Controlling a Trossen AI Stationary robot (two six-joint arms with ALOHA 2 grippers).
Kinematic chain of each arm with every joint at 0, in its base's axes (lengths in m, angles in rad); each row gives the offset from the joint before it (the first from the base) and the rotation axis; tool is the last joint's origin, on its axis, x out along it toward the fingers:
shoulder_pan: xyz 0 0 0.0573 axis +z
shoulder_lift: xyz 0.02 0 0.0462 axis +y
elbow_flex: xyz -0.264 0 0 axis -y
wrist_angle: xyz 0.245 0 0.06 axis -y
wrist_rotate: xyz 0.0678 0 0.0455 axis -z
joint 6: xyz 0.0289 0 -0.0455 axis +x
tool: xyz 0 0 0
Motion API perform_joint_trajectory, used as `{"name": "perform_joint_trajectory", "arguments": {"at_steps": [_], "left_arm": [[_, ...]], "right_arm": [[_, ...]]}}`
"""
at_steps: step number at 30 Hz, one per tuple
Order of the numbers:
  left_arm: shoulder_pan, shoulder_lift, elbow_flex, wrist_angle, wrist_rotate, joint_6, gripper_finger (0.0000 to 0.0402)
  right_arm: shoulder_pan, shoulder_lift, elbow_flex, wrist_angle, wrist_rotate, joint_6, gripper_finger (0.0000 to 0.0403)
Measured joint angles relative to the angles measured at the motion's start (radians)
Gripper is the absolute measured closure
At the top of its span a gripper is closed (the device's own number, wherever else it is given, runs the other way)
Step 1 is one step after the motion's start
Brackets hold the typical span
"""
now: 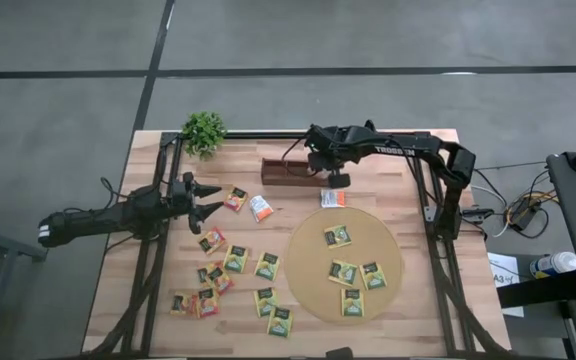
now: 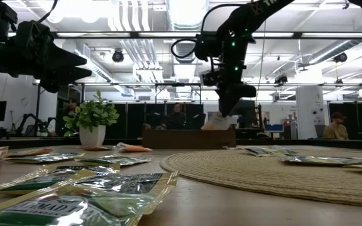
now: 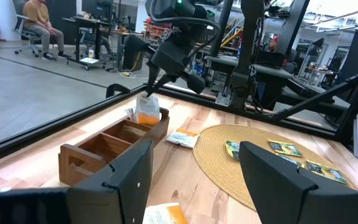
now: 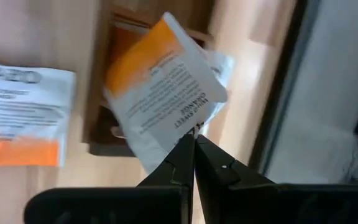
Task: Pick & Place Tea
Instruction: Put the white tea bag into the right section of the wooden organizer
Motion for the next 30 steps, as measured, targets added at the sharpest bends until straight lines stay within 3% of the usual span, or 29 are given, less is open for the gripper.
{"name": "perform_joint_trajectory", "arguments": {"at_steps": [5,10,19,30], "left_arm": [[0.0,0.0,0.0,0.0,0.0,0.0,0.0168],[0.0,0.0,0.0,0.0,0.0,0.0,0.0168],[0.0,0.0,0.0,0.0,0.0,0.0,0.0168],[0.0,0.0,0.0,0.0,0.0,0.0,0.0168]], "right_arm": [[0.007,0.0,0.0,0.003,-0.017,-0.102,0.0395],[0.005,0.0,0.001,0.015,0.061,-0.229,0.0395],[0.019,0.0,0.002,0.016,0.067,-0.37,0.0395],[0.041,0.0,0.002,0.021,0.147,-0.608,0.0395]]}}
